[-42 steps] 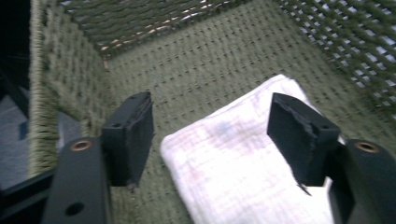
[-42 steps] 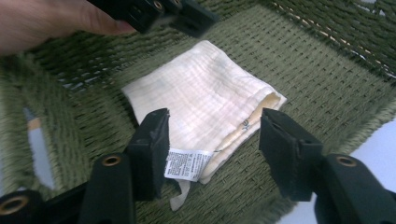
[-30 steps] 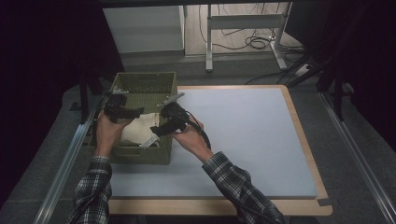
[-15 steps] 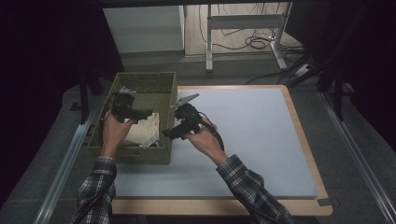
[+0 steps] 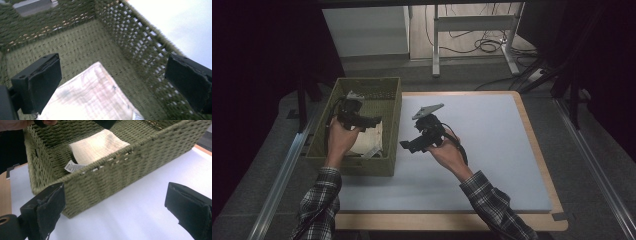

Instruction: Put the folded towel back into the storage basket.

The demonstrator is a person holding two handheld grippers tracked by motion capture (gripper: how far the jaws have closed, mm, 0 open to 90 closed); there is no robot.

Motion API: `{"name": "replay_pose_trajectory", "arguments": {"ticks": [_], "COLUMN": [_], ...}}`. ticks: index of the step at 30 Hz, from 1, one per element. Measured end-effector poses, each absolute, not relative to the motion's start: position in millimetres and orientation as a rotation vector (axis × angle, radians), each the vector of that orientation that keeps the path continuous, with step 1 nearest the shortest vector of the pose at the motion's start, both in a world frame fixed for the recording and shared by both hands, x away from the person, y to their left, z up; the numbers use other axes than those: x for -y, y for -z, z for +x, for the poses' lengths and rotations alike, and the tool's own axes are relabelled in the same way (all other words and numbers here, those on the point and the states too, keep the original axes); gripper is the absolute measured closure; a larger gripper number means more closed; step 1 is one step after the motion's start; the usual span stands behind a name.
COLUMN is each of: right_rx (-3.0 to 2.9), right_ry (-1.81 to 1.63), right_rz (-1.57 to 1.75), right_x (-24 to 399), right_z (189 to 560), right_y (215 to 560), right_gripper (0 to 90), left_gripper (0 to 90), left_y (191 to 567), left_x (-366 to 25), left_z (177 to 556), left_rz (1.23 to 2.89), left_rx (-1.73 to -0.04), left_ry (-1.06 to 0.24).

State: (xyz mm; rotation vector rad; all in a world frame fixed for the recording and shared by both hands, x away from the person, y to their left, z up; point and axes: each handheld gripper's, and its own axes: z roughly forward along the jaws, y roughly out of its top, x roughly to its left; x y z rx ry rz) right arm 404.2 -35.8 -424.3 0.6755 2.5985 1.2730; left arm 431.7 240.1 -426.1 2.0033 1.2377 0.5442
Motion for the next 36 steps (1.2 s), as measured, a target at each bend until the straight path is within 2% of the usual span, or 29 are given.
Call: {"name": "replay_pose_trajectory", "arguments": {"ticks": [10,36], "right_rx": [-2.574,-2.489], "right_ry": [-1.279,-1.254], "right_rz": [0.745,0.915], "right_x": [74.8,170.5], "right_z": [404.6,393.3], "right_y": [425.8,438.2], "right_gripper": [3.5,3.5], "left_gripper": [0.9,0.9], "left_y": [413.5,409.5], "left_x": [-219.9,-134.5], "left_z": [427.0,416.3], "left_rz": [2.005,2.102], "left_rx": [-1.162,-0.979], "left_ry": [-0.562,-0.459]}}
